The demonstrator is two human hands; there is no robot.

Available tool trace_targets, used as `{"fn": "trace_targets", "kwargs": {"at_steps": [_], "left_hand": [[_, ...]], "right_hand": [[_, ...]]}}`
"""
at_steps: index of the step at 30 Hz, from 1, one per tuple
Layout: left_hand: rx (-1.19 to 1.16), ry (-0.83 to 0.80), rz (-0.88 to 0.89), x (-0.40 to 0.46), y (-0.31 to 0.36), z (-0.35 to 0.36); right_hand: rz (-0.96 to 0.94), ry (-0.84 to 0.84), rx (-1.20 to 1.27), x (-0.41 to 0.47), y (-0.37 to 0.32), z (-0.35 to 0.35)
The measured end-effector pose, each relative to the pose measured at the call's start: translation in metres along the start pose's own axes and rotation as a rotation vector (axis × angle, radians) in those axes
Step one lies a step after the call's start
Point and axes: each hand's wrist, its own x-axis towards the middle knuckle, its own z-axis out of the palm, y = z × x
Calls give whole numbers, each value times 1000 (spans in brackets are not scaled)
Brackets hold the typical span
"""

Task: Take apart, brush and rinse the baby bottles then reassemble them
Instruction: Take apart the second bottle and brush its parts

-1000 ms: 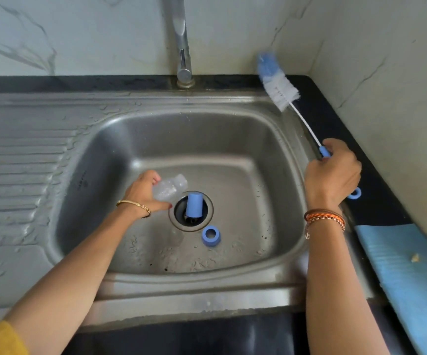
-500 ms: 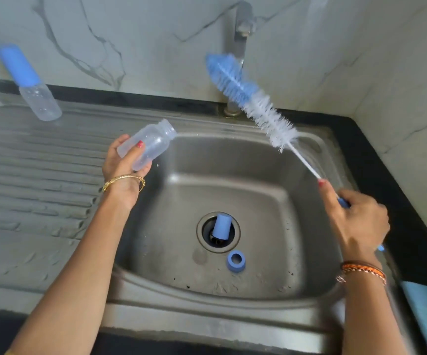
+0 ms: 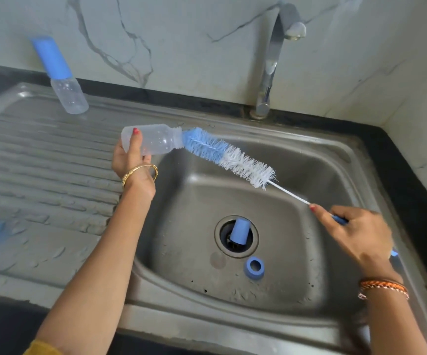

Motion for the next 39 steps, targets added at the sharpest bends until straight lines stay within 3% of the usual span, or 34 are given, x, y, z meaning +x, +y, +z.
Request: {"fn": "trace_targets", "kwargs": {"at_steps": [7, 12, 16, 18, 21, 23, 25, 27, 32, 34, 37, 39], "left_hand": [[30, 5, -158, 0, -3, 4], [183, -181, -103, -3, -2, 4], [175, -305, -162, -5, -2, 1], [133, -323, -152, -4, 1, 1], [-4, -360, -193, -5, 6, 0], [-191, -377, -281, -5, 4, -5], [-226, -377, -295, -3, 3, -8], [-220, -355, -257, 1, 3, -9], [-160, -287, -195, 4, 2, -13], [-153, -279, -204, 2, 0, -10], [-67, -278, -245, -6, -3, -6], [-60, -315, -274, -10, -2, -5]], "right_hand": [[-168, 42, -35, 1, 1, 4], [-227, 96, -134, -3, -9, 13], [-295, 98, -46, -8, -32, 20], [-134, -72, 79, -4, -39, 22], [268, -700, 607, 2, -53, 19], [349, -918, 648, 0, -58, 22], [268, -846, 625, -2, -61, 26], [126, -646, 568, -2, -60, 30], [-274, 118, 128, 4, -38, 36], [-375, 289, 57, 7, -33, 38], [-353, 350, 60, -1, -43, 34], [-152, 112, 135, -2, -52, 25]]}}
